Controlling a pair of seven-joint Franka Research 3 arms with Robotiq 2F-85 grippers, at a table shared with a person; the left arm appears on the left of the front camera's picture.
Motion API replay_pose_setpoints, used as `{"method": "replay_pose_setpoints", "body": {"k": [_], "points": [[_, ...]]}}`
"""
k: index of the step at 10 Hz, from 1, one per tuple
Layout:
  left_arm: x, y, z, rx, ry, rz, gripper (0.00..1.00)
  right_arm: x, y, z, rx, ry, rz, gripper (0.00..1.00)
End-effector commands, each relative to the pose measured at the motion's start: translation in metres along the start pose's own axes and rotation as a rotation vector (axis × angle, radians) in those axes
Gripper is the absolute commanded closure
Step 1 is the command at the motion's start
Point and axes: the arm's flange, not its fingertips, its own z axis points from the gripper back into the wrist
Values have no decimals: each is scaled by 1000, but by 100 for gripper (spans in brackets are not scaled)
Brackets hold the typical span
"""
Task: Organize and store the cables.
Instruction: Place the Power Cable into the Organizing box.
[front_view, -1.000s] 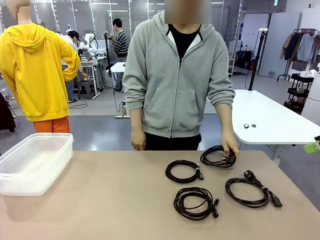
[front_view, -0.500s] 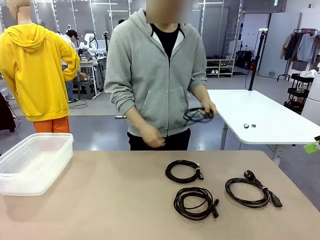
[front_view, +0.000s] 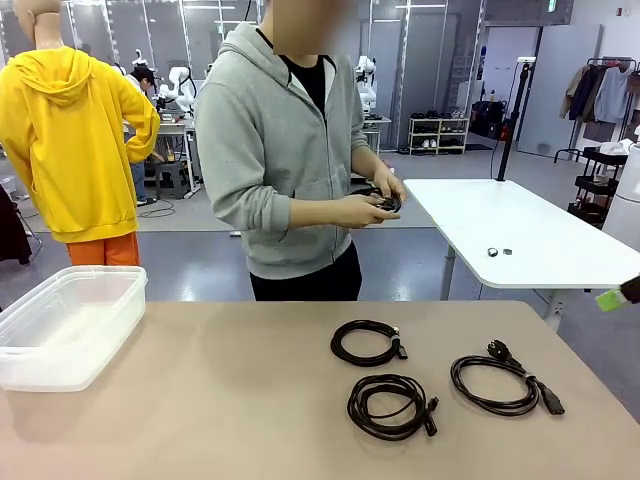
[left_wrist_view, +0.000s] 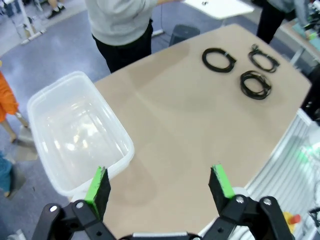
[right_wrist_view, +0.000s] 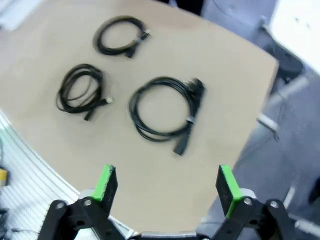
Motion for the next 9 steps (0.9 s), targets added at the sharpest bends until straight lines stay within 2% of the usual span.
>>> {"method": "replay_pose_setpoints", "body": {"k": [1, 4, 6, 7, 9], "points": [[1, 0, -1, -8, 1, -7, 0, 18, 15, -25, -209, 204, -155, 0], [1, 0, -1, -8, 1, -7, 0, 32, 24, -61, -287, 286, -178, 0], [1, 0, -1, -8, 1, -7, 0, 37, 23, -112, -283, 340, -214, 0], [1, 0, -1, -8, 1, -7, 0, 33, 22, -146, -322, 358, -240, 0], [1, 0, -1, -8, 1, -7, 0, 30, 12, -182, -292, 318, -298, 0]]}}
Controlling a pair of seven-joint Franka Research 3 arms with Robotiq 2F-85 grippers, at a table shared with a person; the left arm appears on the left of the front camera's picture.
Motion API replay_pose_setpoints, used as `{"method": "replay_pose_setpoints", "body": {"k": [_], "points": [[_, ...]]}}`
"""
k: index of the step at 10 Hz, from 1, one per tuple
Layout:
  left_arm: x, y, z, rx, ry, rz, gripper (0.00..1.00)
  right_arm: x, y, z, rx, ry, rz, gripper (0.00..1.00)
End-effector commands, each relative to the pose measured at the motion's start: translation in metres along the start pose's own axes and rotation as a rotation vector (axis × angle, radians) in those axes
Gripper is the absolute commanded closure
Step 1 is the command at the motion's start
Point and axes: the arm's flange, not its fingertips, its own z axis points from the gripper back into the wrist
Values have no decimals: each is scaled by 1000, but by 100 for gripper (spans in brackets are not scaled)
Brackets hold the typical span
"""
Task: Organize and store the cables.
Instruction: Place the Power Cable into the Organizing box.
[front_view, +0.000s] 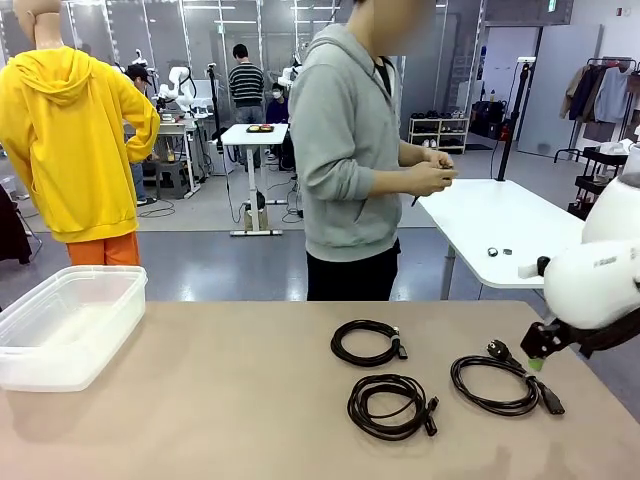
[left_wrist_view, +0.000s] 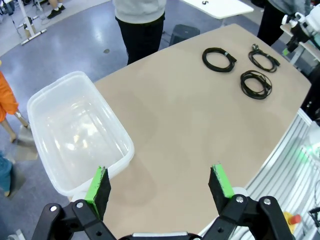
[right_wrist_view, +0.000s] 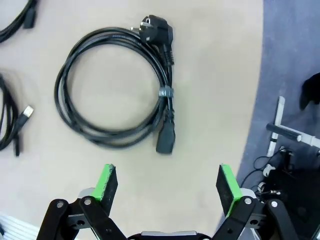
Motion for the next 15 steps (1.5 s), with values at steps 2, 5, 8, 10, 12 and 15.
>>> {"method": "replay_pose_setpoints", "body": {"k": [2, 5, 8, 10, 12, 15], "points": [[1, 0, -1, -8, 0, -7, 0, 27, 1, -40, -16, 22, -59, 0], [1, 0, -1, -8, 0, -7, 0, 46, -5, -71, 17, 62, -48, 0], [1, 0, -1, -8, 0, -7, 0, 55, -10, -93, 29, 86, -63, 0], [1, 0, -1, -8, 0, -7, 0, 59, -12, -100, 51, 94, -70, 0], [1, 0, -1, -8, 0, -7, 0, 61, -14, -104, 52, 112, -78, 9], [1, 0, -1, -8, 0, -7, 0, 63, -14, -105, 53, 120, -78, 100]]}}
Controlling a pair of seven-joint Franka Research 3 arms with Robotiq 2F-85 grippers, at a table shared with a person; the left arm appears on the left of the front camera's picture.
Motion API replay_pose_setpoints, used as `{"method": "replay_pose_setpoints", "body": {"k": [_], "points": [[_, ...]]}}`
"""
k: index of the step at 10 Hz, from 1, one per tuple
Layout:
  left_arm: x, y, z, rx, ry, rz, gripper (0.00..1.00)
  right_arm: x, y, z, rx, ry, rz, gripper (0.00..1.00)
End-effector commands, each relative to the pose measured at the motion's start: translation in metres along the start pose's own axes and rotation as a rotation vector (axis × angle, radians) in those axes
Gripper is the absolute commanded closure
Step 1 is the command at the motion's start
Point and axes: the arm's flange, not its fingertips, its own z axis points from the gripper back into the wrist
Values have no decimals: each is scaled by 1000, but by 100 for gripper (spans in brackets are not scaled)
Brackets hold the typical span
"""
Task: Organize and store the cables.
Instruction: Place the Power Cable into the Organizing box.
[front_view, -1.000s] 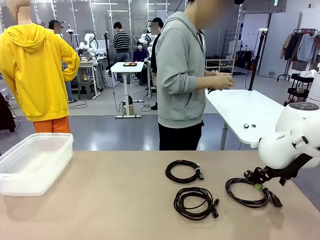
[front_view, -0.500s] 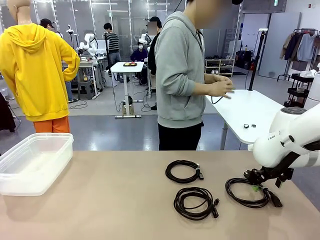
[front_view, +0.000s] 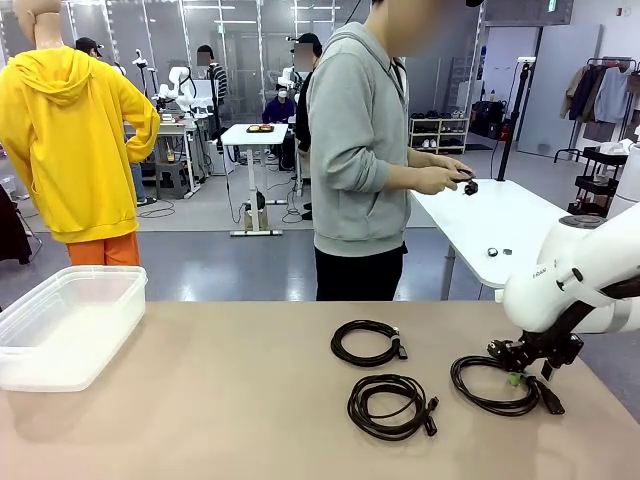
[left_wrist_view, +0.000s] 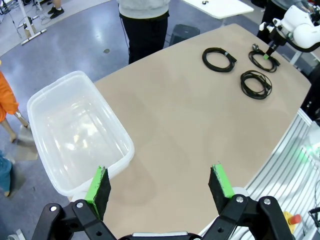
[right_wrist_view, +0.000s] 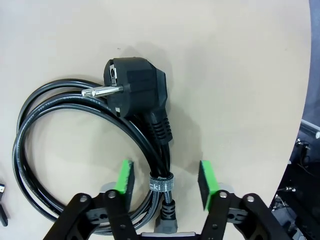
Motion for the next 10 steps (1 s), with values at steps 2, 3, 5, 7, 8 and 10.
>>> {"method": "replay_pose_setpoints", "body": {"k": [2, 3, 5, 7, 8, 10], "points": [[1, 0, -1, -8, 0, -7, 0, 6, -2, 1, 18, 17, -22, 100], [1, 0, -1, -8, 0, -7, 0, 5, -1, 7, 27, 24, -43, 95], [1, 0, -1, -8, 0, -7, 0, 7, 3, 19, 36, 31, -53, 100], [1, 0, -1, -8, 0, -7, 0, 13, 2, 47, 53, 41, -97, 100], [1, 0, -1, -8, 0, -7, 0, 15, -2, 68, 56, 58, -101, 100], [1, 0, -1, -8, 0, -7, 0, 15, 2, 101, 69, 43, -134, 100]]}}
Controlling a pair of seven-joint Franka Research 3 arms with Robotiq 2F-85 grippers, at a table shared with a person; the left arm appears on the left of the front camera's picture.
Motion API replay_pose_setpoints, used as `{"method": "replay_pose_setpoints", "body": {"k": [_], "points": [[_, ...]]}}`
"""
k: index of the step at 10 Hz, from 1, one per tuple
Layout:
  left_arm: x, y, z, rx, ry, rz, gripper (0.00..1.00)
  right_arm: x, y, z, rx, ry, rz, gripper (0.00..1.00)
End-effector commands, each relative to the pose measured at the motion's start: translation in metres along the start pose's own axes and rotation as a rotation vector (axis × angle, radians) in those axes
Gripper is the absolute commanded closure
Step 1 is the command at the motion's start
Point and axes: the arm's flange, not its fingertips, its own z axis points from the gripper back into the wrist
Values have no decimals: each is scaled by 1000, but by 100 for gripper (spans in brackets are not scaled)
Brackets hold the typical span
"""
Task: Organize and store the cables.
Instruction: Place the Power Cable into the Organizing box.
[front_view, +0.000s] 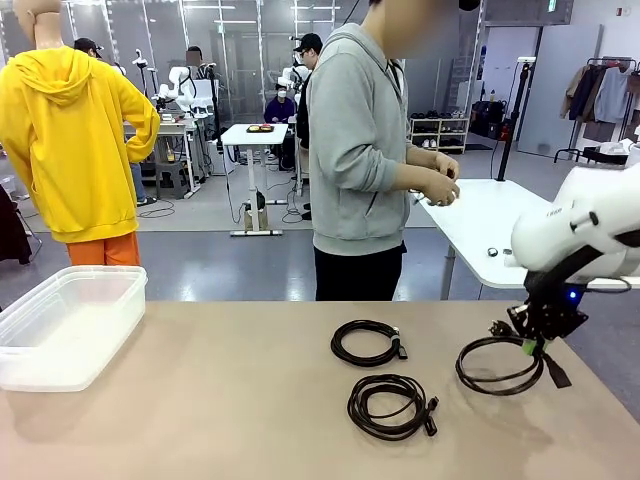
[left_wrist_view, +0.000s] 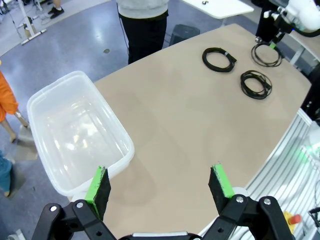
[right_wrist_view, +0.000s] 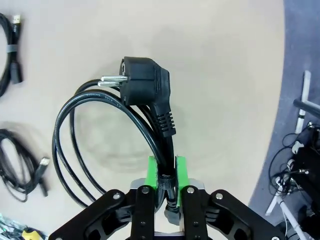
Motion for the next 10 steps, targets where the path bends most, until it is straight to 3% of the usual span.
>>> {"method": "replay_pose_setpoints", "body": {"k": [1, 5, 7, 10], "points": [[1, 0, -1, -8, -1, -8, 0, 0, 14, 24, 23, -7, -72, 100], [1, 0, -1, -8, -1, -8, 0, -17, 86, 76, 89, -70, -110, 100], [1, 0, -1, -8, -1, -8, 0, -22, 149, 88, 147, -138, -56, 100], [1, 0, -1, -8, -1, -8, 0, -23, 239, 78, 277, -126, 37, 100]]}}
